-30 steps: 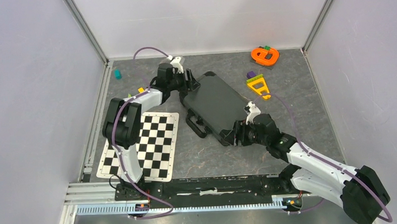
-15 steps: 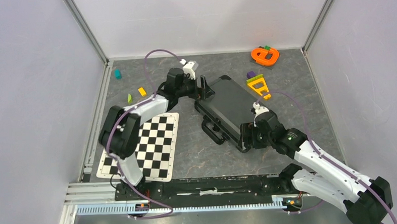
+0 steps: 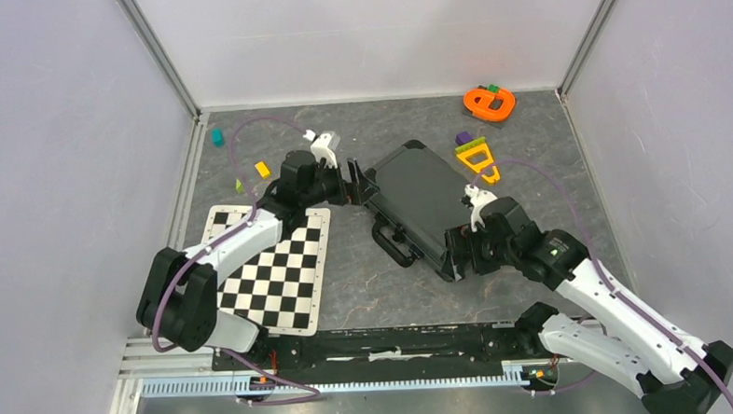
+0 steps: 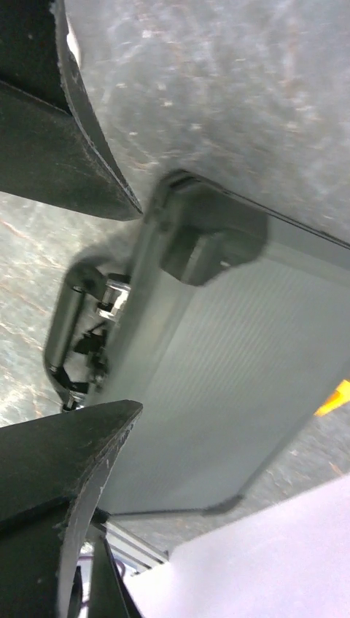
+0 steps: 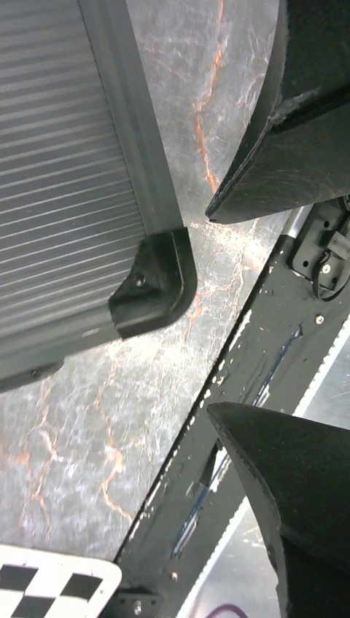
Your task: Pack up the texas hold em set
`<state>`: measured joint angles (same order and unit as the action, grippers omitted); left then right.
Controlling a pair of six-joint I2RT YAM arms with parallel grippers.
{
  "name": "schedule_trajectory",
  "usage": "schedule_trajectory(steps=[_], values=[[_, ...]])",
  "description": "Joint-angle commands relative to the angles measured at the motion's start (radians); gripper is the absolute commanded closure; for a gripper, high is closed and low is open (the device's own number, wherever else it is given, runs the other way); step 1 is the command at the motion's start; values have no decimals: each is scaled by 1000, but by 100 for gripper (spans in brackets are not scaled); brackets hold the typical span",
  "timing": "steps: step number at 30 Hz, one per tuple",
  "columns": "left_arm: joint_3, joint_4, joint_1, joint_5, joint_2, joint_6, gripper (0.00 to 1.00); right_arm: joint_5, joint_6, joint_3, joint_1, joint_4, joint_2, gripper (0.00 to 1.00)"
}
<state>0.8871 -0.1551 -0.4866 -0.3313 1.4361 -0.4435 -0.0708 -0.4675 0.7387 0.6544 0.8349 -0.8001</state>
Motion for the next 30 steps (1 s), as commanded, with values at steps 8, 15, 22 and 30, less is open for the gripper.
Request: schedule_trajectory(steps=[8, 15, 22, 30], values=[[-307, -194, -77, -20, -200, -179, 16, 128, 154, 199, 1, -216, -161, 57], [-417, -302, -128, -24, -155, -251, 34, 171, 163, 138, 2, -422, -432, 100], [-448, -358, -138, 17, -60, -300, 28, 88, 167, 31, 3, -470, -511, 100], [-446, -418, -107, 55, 13, -292, 23, 163, 298, 53, 58, -419, -384, 11]])
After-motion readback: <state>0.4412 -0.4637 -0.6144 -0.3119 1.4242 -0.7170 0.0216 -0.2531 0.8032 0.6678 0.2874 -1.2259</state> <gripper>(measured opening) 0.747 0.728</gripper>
